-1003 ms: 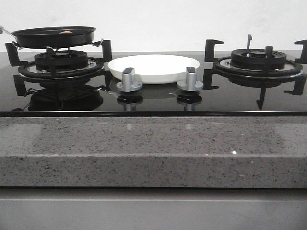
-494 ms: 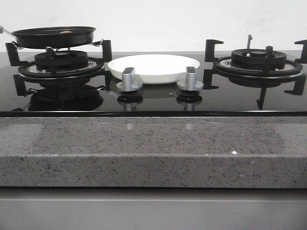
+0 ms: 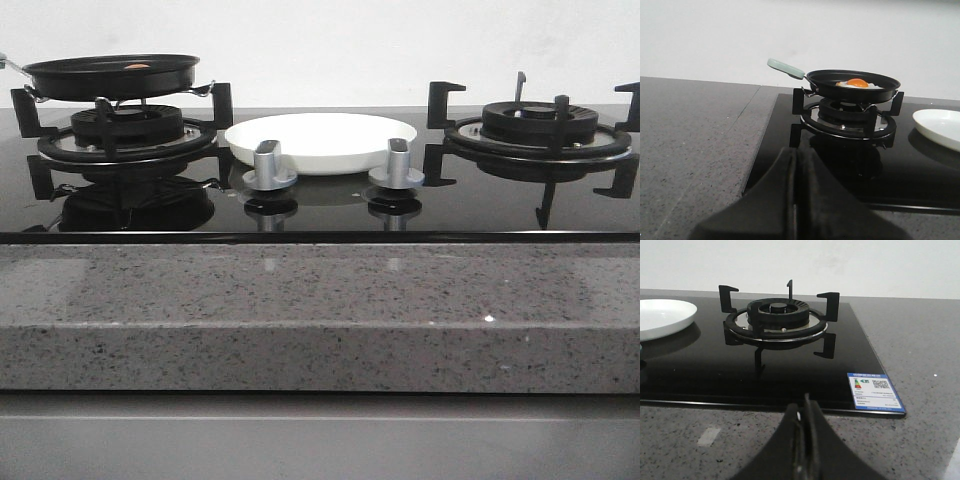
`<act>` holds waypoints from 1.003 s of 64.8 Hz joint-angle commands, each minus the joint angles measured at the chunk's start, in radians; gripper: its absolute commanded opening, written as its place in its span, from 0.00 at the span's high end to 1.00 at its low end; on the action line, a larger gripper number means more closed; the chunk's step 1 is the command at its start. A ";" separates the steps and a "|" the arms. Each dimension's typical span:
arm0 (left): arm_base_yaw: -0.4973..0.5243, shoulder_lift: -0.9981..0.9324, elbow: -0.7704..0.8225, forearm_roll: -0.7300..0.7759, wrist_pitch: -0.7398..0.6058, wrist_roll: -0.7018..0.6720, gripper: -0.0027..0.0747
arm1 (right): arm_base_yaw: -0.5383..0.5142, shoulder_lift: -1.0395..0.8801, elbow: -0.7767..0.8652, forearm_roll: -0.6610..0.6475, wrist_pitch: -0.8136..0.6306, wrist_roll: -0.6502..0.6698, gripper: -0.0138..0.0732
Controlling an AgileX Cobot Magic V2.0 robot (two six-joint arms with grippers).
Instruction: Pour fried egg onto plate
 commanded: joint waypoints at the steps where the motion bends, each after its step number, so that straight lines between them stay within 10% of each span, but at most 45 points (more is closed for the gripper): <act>1: -0.006 -0.005 -0.095 -0.029 -0.055 -0.008 0.99 | -0.007 -0.020 -0.087 -0.005 -0.051 0.000 0.92; 35: -0.006 0.412 -0.706 -0.007 0.472 -0.008 0.99 | -0.007 0.315 -0.628 -0.002 0.294 0.000 0.92; 65: -0.006 0.576 -0.726 -0.007 0.482 -0.008 0.99 | -0.007 0.420 -0.653 0.000 0.297 0.000 0.92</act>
